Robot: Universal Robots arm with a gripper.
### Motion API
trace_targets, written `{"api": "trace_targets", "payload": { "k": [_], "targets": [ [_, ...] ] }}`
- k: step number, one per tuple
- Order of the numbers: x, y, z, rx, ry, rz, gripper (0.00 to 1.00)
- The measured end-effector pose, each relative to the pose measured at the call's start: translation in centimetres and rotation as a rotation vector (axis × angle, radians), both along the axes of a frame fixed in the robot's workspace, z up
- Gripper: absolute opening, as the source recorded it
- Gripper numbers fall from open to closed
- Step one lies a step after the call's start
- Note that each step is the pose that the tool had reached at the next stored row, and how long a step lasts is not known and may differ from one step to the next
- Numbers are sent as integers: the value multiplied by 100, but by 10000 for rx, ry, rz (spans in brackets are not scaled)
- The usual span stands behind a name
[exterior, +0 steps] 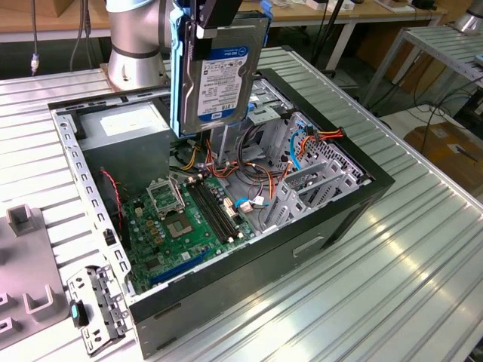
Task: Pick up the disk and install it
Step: 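Insert the disk into the insertion slot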
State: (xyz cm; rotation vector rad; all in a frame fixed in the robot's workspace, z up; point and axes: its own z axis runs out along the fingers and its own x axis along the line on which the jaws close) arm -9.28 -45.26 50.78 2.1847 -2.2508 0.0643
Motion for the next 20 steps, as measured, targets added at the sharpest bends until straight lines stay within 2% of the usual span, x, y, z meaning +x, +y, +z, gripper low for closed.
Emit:
{"api": "trace_targets", "payload": {
  "k": [2,4,7,8,12,15,18,20],
  "targets": [
    [3,-73,0,-1,0,0,37],
    [6,-179,-1,0,0,0,37],
    [9,-282,-2,1,0,-1,37],
    [12,-333,-1,-1,1,-1,37],
    [53,-487,-8,-1,4,0,37],
    [138,-515,-12,1,3,0,37],
    [272,-529,-15,0,5,0,37],
    [438,-538,-19,-1,6,-1,37]
  ]
}}
